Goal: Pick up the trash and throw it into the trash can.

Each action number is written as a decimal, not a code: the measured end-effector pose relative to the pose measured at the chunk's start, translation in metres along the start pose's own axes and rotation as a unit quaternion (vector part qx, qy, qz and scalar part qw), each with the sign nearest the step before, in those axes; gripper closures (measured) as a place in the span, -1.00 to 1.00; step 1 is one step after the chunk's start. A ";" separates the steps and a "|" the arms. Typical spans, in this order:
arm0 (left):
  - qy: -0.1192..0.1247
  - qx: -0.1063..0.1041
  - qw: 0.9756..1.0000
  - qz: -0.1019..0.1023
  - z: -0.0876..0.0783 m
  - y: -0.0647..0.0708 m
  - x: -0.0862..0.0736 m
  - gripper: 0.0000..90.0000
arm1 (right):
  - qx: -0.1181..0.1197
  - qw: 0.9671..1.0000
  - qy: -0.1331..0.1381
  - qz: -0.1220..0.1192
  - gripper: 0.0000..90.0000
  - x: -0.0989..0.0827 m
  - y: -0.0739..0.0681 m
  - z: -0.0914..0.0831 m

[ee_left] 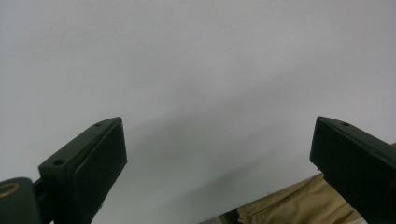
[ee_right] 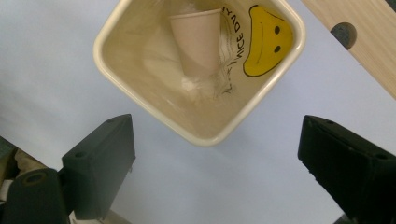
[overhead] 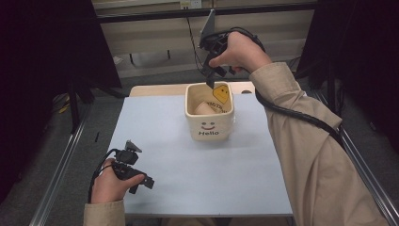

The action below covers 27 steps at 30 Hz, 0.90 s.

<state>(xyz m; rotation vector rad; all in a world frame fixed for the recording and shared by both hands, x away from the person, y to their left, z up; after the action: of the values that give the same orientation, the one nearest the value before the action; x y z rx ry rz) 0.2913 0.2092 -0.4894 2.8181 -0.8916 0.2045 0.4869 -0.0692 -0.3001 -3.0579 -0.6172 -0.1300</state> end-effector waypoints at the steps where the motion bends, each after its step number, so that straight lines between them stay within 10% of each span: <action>1: -0.001 -0.003 1.000 0.001 0.000 0.000 0.000 -0.92 | -0.002 1.000 0.001 0.001 -0.76 0.000 0.001 -0.003; 16: 0.001 0.002 1.000 0.007 0.000 0.000 0.001 -0.92 | -0.011 1.000 0.020 0.008 -0.80 -0.003 0.006 -0.049; 27: 0.006 0.001 1.000 0.007 0.001 0.001 0.005 -0.92 | -0.009 1.000 0.019 -0.004 -0.81 -0.011 0.011 -0.048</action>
<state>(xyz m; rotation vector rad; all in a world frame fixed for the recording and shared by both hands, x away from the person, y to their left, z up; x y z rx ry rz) 0.2946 0.2053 -0.4891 2.8108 -0.9082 0.2230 0.4772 -0.0853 -0.2529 -3.0633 -0.6288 -0.1958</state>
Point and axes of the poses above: each handheld gripper's, and its own axes: z roughly forward along the jaws, x roughly out of its top, y roughly to its right, the point moved 9 cm from there along z, roughly forward along the jaws, and after that the axes turned 12 degrees about z, right-handed, at the moved point
